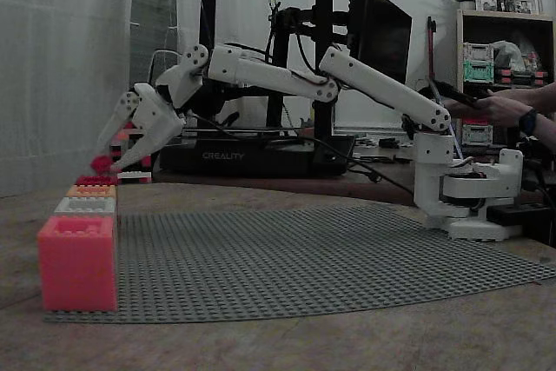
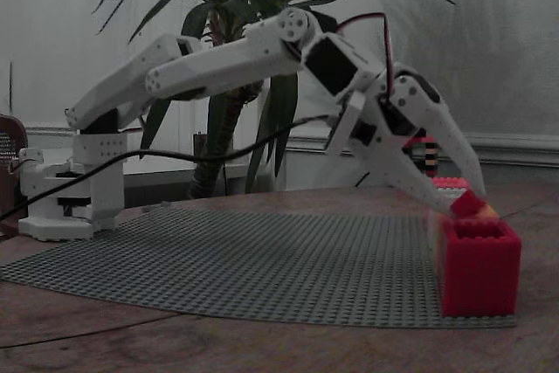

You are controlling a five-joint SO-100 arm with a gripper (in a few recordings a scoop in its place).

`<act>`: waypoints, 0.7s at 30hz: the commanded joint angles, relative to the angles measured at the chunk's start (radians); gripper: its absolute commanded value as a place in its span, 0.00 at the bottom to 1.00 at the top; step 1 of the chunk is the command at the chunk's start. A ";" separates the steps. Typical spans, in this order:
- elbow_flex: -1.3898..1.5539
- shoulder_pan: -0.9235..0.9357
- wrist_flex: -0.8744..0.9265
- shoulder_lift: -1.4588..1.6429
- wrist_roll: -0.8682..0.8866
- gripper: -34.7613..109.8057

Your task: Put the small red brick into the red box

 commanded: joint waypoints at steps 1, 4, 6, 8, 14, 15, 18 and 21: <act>-0.077 -0.017 0.006 0.038 -0.015 0.35; -0.098 -0.017 0.008 0.020 -0.026 0.36; -0.112 -0.017 0.008 0.009 -0.031 0.36; -0.117 -0.017 0.015 0.012 -0.025 0.36; -0.086 -0.023 0.072 0.163 -0.012 0.34; -0.054 -0.026 0.089 0.213 -0.008 0.33; 0.195 -0.038 0.098 0.442 0.009 0.29; 0.509 -0.044 0.100 0.703 0.035 0.25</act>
